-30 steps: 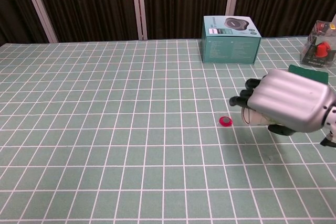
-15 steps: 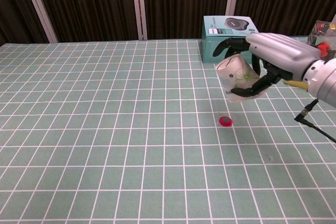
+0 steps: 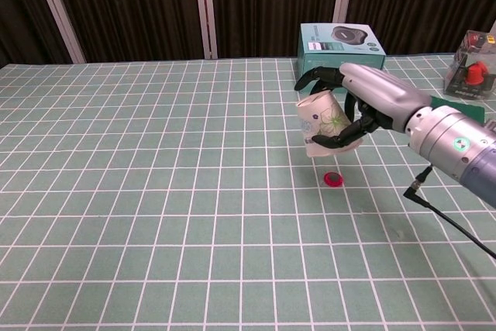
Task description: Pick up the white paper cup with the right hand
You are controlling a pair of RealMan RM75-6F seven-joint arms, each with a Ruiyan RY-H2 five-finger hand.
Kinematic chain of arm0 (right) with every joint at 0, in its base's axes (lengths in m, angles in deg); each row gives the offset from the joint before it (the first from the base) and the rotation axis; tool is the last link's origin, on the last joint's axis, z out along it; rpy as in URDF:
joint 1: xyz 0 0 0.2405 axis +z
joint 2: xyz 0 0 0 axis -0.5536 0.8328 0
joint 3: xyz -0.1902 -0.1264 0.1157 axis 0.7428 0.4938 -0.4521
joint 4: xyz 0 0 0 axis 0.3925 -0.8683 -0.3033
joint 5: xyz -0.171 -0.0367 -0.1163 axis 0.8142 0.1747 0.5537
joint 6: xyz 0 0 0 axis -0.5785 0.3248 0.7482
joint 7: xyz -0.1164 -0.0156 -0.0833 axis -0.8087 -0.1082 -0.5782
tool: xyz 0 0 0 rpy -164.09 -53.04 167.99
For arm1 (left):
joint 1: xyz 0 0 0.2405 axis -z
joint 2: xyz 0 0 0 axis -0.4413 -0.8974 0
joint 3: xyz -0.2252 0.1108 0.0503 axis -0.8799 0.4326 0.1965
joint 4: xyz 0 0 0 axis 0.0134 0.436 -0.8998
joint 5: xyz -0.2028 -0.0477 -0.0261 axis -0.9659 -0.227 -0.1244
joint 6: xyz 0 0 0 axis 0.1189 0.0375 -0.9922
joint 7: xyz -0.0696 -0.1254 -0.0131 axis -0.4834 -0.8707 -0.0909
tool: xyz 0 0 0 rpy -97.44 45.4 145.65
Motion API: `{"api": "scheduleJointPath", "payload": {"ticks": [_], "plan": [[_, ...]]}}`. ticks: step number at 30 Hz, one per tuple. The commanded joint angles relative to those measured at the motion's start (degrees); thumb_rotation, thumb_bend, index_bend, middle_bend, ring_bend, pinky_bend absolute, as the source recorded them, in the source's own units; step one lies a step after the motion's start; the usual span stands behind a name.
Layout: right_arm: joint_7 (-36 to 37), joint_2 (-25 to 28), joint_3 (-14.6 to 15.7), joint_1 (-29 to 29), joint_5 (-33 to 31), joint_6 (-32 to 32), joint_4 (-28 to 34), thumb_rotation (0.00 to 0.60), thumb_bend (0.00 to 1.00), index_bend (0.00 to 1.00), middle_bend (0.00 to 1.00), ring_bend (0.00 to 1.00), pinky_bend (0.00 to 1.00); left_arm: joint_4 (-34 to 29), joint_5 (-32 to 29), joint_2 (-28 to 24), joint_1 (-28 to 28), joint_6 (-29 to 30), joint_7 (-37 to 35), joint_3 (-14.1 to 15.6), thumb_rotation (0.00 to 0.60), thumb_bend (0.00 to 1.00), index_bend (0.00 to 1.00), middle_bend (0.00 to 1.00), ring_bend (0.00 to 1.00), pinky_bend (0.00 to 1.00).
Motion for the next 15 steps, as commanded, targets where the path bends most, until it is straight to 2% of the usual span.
{"api": "scheduleJointPath", "payload": {"ticks": [1,15], "plan": [[-1.35,-1.57,-0.15,0.23,-0.36,-0.01,-2.07,0.600,0.22,0.24,0.40,0.26,0.55,0.00,-0.03,0.02,0.00,-0.06,0.04,0.04,0.600,0.00,0.00,0.00,0.00,0.00],[-4.00,-4.52,0.87,0.06,-0.51,-1.05,-6.74,0.600,0.22,0.24,0.40,0.25,0.56,-0.09,-0.15,0.09,0.01,-0.07,0.32,0.07,0.600,0.00,0.00,0.00,0.00,0.00]]}}
